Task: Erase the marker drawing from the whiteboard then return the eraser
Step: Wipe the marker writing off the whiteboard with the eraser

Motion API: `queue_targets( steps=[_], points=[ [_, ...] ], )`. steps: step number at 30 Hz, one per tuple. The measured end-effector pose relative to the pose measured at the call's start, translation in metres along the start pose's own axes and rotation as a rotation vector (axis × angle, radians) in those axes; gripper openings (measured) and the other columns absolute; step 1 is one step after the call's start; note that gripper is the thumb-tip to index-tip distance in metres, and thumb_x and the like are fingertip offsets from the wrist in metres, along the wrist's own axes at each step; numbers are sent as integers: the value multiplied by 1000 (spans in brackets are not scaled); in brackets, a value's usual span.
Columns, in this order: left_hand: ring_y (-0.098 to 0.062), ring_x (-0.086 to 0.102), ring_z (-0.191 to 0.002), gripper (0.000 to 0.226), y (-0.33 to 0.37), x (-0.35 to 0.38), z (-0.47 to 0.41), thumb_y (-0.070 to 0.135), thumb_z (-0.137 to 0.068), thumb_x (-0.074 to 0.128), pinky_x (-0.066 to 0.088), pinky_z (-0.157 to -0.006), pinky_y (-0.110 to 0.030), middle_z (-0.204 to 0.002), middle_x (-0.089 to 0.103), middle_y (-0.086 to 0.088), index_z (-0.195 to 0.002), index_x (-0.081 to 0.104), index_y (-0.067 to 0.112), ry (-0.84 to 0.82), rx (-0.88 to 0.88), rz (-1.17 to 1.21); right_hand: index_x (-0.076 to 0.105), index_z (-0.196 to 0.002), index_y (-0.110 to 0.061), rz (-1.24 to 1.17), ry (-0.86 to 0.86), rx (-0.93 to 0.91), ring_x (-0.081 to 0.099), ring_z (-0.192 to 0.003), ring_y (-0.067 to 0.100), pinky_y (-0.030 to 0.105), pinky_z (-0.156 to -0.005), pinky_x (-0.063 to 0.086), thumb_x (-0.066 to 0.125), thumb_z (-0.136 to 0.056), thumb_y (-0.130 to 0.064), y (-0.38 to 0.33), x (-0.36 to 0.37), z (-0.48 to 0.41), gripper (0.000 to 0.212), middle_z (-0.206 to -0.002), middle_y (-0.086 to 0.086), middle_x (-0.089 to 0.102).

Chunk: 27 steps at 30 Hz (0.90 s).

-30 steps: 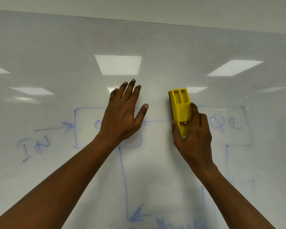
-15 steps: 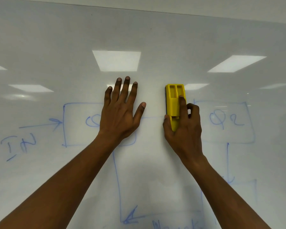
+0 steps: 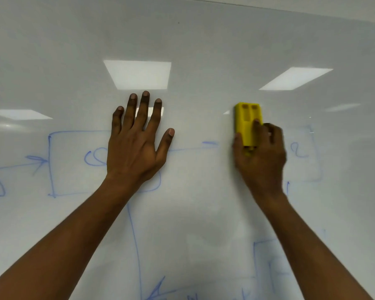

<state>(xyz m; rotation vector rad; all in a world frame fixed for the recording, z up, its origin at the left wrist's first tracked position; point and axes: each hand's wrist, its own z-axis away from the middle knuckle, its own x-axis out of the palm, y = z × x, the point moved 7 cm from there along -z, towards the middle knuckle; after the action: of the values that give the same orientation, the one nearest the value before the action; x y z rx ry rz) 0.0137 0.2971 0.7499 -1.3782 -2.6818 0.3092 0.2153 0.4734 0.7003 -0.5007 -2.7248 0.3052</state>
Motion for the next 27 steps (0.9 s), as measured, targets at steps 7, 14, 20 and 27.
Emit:
queue_targets(
  steps=[7,14,20,27],
  points=[
    [-35,17,-165,70,0,2,1,54,-111,33,14,-134,-55,-177,21,-13,-170,28,17,17,1,-10,69,-114,5,-99,58,128,63,-98,44,42,-80,45,77,-91,-25,-5,8,-21,39,-106,27,63],
    [-34,15,-166,68,-2,2,1,52,-112,29,13,-134,-54,-178,20,-13,-170,27,17,6,10,-4,69,-127,-1,-120,-39,-184,66,-104,38,38,-88,53,83,-88,-25,-27,4,48,48,-119,20,66],
    [-34,13,-166,70,0,4,1,55,-112,27,12,-134,-55,-178,18,-12,-171,24,17,0,5,-20,70,-112,4,-57,123,256,64,-95,46,46,-80,48,78,-89,-25,37,-10,-12,37,-101,27,63],
    [-34,15,-166,69,-2,4,0,53,-112,29,13,-133,-54,-178,19,-13,-171,25,17,9,8,-10,68,-128,0,-163,-93,-271,65,-103,37,42,-87,57,80,-90,-28,-76,22,58,49,-120,22,66]
  ],
)
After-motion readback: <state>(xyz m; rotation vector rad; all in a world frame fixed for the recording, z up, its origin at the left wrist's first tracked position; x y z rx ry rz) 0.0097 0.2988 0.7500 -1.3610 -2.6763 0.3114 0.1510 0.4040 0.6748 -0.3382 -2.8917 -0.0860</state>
